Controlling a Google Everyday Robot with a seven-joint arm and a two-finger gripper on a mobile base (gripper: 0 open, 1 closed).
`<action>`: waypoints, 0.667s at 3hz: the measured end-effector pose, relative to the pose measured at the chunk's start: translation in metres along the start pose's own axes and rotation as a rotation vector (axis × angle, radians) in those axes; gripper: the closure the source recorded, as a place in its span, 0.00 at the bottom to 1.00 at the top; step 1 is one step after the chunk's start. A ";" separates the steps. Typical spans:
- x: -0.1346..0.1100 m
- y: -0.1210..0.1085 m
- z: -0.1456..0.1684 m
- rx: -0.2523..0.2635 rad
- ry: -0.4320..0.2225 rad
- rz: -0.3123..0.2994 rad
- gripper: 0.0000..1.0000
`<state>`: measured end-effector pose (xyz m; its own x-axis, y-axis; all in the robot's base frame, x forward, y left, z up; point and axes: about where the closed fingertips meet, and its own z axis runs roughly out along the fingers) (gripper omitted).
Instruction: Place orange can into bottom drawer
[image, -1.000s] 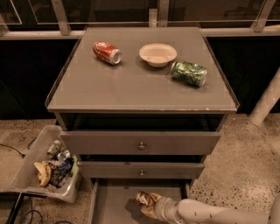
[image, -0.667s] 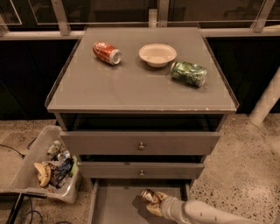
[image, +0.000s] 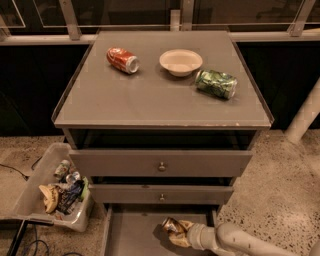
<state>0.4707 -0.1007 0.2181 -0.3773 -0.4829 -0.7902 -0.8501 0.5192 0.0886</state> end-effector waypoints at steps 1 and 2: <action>-0.001 0.004 0.002 -0.015 -0.001 -0.002 1.00; -0.003 0.010 0.010 -0.007 0.027 -0.027 1.00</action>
Offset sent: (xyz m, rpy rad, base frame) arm -0.0051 0.0244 -0.0056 -0.0926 -0.0163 0.0390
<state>0.4667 -0.0870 0.2155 -0.3636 -0.5156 -0.7759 -0.8629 0.5003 0.0719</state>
